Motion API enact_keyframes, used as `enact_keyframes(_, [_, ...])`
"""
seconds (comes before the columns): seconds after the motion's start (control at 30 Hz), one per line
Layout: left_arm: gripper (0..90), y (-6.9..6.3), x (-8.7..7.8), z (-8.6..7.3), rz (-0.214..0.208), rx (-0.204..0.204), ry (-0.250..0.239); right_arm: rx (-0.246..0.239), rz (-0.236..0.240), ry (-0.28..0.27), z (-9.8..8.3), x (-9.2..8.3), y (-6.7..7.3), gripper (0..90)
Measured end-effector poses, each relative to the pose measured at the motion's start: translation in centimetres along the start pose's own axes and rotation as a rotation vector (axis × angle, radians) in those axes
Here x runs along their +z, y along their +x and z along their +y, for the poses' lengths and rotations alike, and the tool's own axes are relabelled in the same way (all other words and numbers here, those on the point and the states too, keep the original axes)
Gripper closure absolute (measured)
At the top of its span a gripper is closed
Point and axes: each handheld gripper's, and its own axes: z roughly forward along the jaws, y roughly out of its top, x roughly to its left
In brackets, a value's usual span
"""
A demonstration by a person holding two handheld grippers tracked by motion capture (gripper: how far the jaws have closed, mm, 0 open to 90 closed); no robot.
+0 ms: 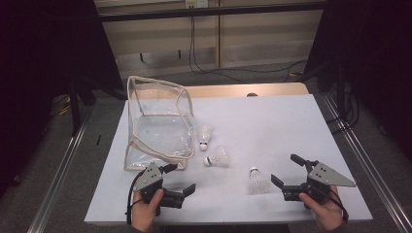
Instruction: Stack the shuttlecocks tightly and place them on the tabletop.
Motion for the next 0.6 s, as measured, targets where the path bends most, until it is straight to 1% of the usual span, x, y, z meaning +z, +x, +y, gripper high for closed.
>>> enact_keyframes(0.03, [0.9,-0.1,0.1,0.0,-0.001,-0.002,0.004,0.000,0.000,0.000,0.0,0.0,0.0,1.7])
enact_keyframes(0.07, [0.8,-0.1,0.1,0.0,-0.002,0.004,0.009,-0.002,0.000,-0.001,0.0,0.0,0.0,1.7])
enact_keyframes(0.13, [0.7,-0.2,0.3,0.0,-0.001,-0.005,0.007,-0.003,0.005,-0.003,0.0,0.1,0.0,1.7])
enact_keyframes(0.4, [1.0,-0.1,0.6,-0.1,-0.005,-0.003,0.016,-0.001,0.009,-0.003,0.0,0.1,0.1,1.7])
enact_keyframes(0.5, [1.8,-0.1,0.8,-0.1,-0.018,0.002,0.035,-0.003,0.009,-0.002,0.0,0.1,0.0,1.7])
enact_keyframes(0.53, [2.0,-0.1,1.1,-0.2,-0.028,-0.004,0.040,-0.003,0.009,-0.003,0.0,0.1,0.0,1.8])
enact_keyframes(0.6, [2.0,-0.1,1.3,-0.1,-0.032,-0.004,0.045,-0.003,0.010,-0.003,0.0,0.1,0.1,1.8])
